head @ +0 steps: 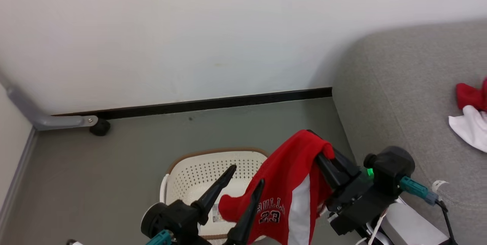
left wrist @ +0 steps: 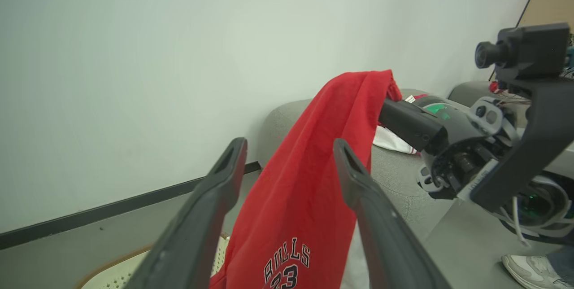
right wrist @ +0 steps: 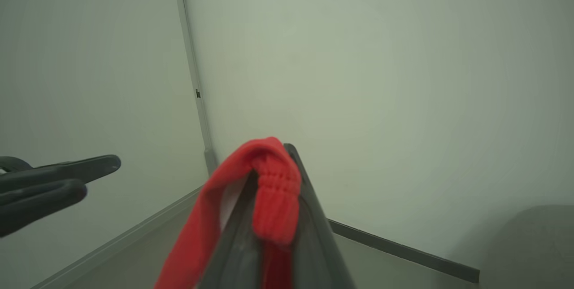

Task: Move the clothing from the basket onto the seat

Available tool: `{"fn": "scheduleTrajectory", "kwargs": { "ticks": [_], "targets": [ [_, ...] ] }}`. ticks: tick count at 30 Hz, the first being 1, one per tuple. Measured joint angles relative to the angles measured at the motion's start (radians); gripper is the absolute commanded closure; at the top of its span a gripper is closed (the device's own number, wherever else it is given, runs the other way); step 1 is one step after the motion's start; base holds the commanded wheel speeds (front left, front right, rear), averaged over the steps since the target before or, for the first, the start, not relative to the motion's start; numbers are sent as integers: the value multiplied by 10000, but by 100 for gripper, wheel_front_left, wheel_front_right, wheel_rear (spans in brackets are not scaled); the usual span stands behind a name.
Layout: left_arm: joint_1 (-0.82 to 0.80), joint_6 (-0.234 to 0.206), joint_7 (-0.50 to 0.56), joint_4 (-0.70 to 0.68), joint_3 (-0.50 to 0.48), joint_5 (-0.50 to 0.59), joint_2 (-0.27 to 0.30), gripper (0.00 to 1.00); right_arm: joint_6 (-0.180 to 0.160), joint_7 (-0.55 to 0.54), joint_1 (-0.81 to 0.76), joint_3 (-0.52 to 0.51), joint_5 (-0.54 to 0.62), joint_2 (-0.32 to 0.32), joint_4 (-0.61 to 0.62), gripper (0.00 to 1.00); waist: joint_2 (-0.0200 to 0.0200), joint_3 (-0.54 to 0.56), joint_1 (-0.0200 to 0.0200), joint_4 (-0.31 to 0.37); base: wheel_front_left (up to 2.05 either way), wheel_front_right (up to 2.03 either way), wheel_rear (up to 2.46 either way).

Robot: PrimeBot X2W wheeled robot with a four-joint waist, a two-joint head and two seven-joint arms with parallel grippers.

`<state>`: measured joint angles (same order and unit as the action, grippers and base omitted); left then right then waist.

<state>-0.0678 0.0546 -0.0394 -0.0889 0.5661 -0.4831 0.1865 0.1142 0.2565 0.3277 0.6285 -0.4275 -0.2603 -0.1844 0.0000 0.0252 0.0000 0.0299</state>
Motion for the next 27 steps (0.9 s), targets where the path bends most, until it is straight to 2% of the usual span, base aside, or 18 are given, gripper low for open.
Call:
{"fn": "scheduleTrajectory", "kwargs": {
  "ticks": [11,19,27],
  "targets": [
    [199,-6,-424,-148,-27,25,21,0,-86,0,-387,-374,161,-428,608,100,0,-241,0,1513,0,0,0],
    [202,-13,-608,-297,-15,201,19,0,-88,0,-314,-775,222,-453,828,100,0,-580,1,2484,0,0,0],
    [-53,71,-589,-337,311,466,-115,0,-82,0,435,-2186,-581,-717,602,100,1,-1272,0,3234,0,0,0]
  ]
}}
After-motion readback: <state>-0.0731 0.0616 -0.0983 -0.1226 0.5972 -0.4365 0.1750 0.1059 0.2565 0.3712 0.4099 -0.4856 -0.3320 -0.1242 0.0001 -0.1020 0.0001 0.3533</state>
